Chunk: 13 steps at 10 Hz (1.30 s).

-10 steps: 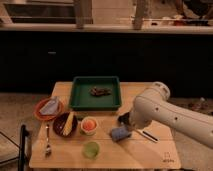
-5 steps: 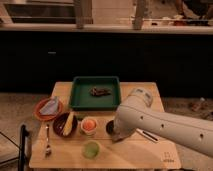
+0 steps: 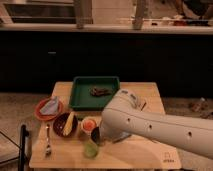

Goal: Stack cups into tray

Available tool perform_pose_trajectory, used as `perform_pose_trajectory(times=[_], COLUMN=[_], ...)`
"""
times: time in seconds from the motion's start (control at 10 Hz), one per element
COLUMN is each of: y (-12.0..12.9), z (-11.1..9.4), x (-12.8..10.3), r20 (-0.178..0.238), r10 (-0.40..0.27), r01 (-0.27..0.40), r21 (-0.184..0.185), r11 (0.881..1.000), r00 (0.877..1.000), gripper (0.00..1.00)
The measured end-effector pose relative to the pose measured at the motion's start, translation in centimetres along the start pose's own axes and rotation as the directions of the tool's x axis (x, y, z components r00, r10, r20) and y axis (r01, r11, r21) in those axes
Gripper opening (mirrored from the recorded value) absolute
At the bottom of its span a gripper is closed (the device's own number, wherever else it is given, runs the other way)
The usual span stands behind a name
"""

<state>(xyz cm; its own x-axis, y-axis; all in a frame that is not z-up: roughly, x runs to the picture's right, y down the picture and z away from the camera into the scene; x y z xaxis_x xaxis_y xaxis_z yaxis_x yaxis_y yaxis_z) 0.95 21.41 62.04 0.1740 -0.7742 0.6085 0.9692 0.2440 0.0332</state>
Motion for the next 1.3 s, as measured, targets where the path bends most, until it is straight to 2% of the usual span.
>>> perform_pose_trajectory(times=[0.3, 0.5, 0.9, 1.3], y=[-1.8, -2.7, -3.2, -3.1], z=[-0.6, -0.2, 1.7, 3.6], x=[-1.9, -2.4, -2.3, -1.6], r20=[0.017, 0.026, 0.048, 0.055], r10=[-0.068, -0.093, -0.107, -0.093], r01=[0.067, 0.092, 0.105, 0.09], r21=[0.028, 0.034, 0.047, 0.056], r11=[0.997, 0.995, 0.993, 0.994], r00=[0.998, 0.995, 0.993, 0.994], gripper=[0.0, 0.0, 0.0, 0.0])
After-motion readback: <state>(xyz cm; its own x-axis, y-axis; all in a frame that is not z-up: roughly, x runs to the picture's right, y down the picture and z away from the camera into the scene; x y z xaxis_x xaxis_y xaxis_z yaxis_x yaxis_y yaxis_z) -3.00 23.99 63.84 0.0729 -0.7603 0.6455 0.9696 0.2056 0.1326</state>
